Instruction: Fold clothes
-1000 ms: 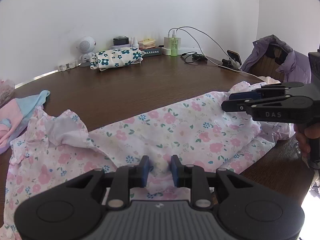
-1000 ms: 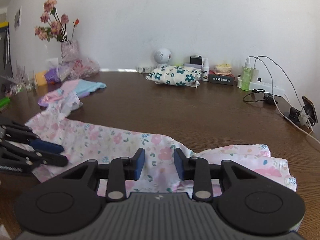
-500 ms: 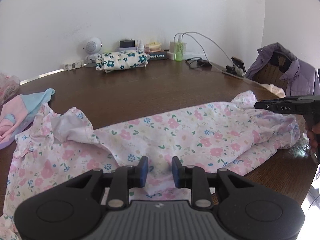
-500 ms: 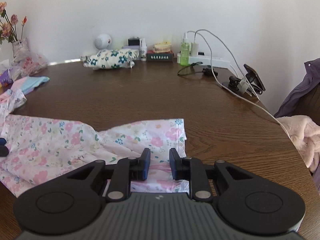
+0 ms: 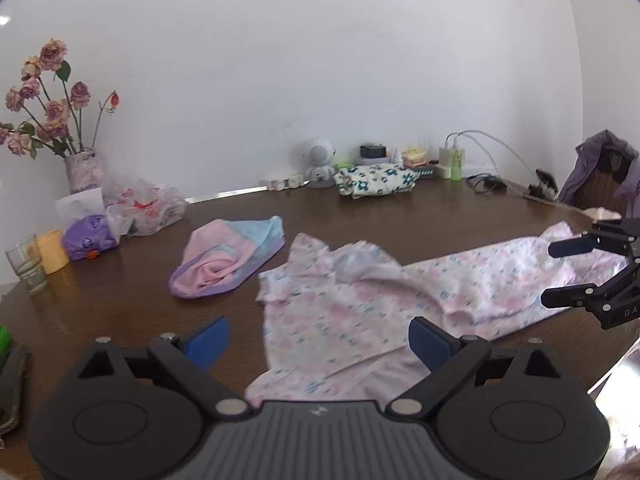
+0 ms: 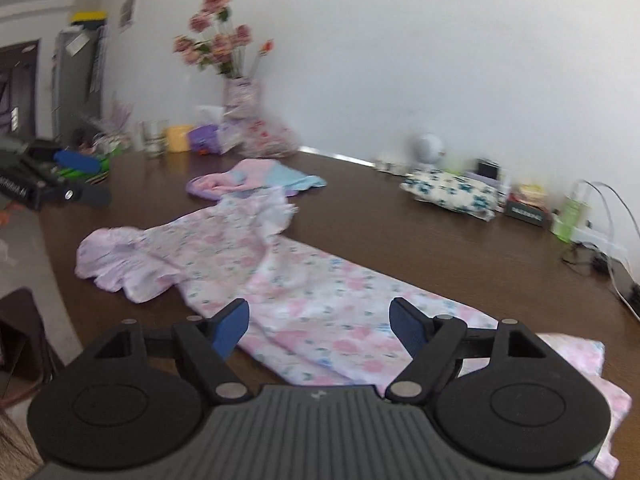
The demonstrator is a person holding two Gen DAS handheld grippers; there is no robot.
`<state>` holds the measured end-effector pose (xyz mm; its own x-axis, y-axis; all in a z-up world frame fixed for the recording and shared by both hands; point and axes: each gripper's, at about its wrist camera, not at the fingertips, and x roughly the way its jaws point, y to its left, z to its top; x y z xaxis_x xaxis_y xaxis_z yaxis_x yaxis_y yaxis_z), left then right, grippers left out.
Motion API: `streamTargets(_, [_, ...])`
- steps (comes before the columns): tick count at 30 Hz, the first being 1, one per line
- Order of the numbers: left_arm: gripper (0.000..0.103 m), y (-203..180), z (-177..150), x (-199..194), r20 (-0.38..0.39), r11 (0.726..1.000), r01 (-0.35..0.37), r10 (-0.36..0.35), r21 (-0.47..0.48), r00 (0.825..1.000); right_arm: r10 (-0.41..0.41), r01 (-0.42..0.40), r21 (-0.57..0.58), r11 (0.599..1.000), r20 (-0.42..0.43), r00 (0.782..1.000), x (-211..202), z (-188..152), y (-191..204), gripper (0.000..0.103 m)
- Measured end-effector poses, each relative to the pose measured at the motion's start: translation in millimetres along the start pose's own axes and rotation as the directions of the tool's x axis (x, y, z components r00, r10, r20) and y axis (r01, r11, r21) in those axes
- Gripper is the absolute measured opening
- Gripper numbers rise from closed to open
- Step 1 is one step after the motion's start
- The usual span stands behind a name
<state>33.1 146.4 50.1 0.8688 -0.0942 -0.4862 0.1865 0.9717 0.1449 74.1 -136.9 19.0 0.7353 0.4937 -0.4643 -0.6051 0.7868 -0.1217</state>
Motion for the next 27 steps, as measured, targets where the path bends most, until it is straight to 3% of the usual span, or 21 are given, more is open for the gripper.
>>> streamTargets(5, [0.089, 21, -25, 0, -0.111, 0.983, -0.011, 0.032, 0.184, 0.993, 0.086, -0.105, -0.264, 0.959, -0.085, 0.993, 32, 15, 63, 0.078])
streamTargets(7, [0.074, 24, -33, 5, -0.148, 0.957, 0.026, 0.017, 0.288, 0.989, 0.080, -0.122, -0.392, 0.912, -0.121, 0.989, 42, 19, 82, 0.076])
streamTargets(8, [0.072, 22, -36, 8, -0.158, 0.938, 0.051, 0.004, 0.343, 0.987, 0.075, -0.128, -0.445, 0.886, -0.137, 0.988, 46, 20, 89, 0.075])
streamTargets(11, [0.068, 14, -43, 16, -0.154, 0.839, 0.110, -0.032, 0.533, 0.987, 0.059, -0.144, -0.553, 0.820, -0.169, 0.984, 60, 27, 102, 0.071])
streamTargets(16, [0.068, 0, -51, 29, -0.141, 0.586, 0.182, -0.115, 0.790, 0.983, 0.075, -0.200, -0.628, 0.752, -0.219, 0.973, 73, 40, 112, 0.060])
streamTargets(18, [0.065, -2, -51, 33, -0.158, 0.494, 0.214, -0.153, 0.842, 0.975, 0.107, -0.239, -0.631, 0.738, -0.240, 0.965, 75, 43, 115, 0.058])
streamTargets(19, [0.063, -1, -50, 35, -0.171, 0.463, 0.234, -0.175, 0.855, 0.970, 0.125, -0.259, -0.633, 0.729, -0.248, 0.961, 74, 44, 117, 0.058])
streamTargets(23, [0.048, 2, -44, 38, -0.238, 0.408, 0.332, -0.266, 0.851, 0.934, 0.195, -0.337, -0.654, 0.677, -0.282, 0.939, 76, 47, 123, 0.044])
streamTargets(26, [0.022, 4, -38, 40, -0.288, 0.360, 0.402, -0.330, 0.842, 0.899, 0.238, -0.395, -0.613, 0.684, -0.325, 0.916, 83, 51, 120, 0.019])
streamTargets(27, [0.008, 5, -37, 41, -0.305, 0.343, 0.424, -0.350, 0.838, 0.886, 0.260, -0.418, -0.584, 0.696, -0.338, 0.905, 85, 53, 117, 0.011])
